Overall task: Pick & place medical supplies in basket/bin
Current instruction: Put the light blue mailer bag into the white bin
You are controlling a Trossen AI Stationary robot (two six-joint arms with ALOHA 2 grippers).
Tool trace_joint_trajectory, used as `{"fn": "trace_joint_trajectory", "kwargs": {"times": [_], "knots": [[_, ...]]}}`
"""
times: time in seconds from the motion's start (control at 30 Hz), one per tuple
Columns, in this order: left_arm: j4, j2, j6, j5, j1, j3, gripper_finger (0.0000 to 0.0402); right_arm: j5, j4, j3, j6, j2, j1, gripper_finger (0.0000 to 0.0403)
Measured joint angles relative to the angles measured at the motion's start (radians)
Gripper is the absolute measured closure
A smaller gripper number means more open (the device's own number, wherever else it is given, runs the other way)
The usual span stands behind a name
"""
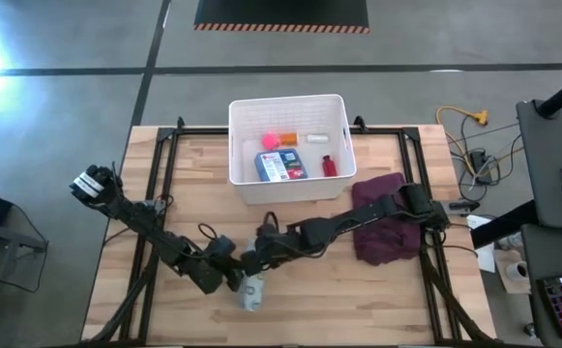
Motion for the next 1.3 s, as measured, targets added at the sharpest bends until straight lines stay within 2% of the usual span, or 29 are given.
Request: {"fn": "trace_joint_trajectory", "kwargs": {"times": [0.2,0.33,0.43,0.57,0.67,0.83,1.0,1.1,1.3], "knots": [[0.009,-0.002,0.003,-0.025,-0.004,0.013,0.0402,-0.007,-0.004,-0.032,0.050,0.000,-0.001,0.0088],[0.009,-0.002,0.003,-0.031,-0.008,0.014,0.0402,-0.007,-0.003,-0.037,0.050,0.000,-0.001,0.0105],[0.006,-0.002,0.003,-0.031,-0.008,0.014,0.0402,-0.006,-0.005,-0.038,0.050,0.000,-0.001,0.0137],[0.000,-0.008,0.025,-0.041,-0.018,0.019,0.0402,-0.007,-0.020,-0.039,0.048,0.000,-0.001,0.0204],[-0.004,-0.040,0.027,-0.089,-0.033,0.019,0.0402,-0.006,-0.025,-0.038,0.025,0.000,0.000,0.0243],[-0.097,-0.153,0.028,-0.208,-0.081,0.019,0.0402,0.004,-0.036,-0.038,-0.011,-0.020,0.000,0.0243],[-0.265,-0.330,0.018,-0.425,-0.147,0.019,0.0402,0.066,-0.052,-0.038,-0.070,-0.126,-0.002,0.0243],[-0.341,-0.433,0.018,-0.511,-0.176,0.019,0.0402,0.151,-0.064,-0.037,-0.116,-0.232,-0.003,0.0241],[-0.344,-0.545,0.188,-0.611,-0.210,0.019,0.0402,0.551,-0.248,-0.035,-0.199,-0.456,-0.055,0.0239]]}}
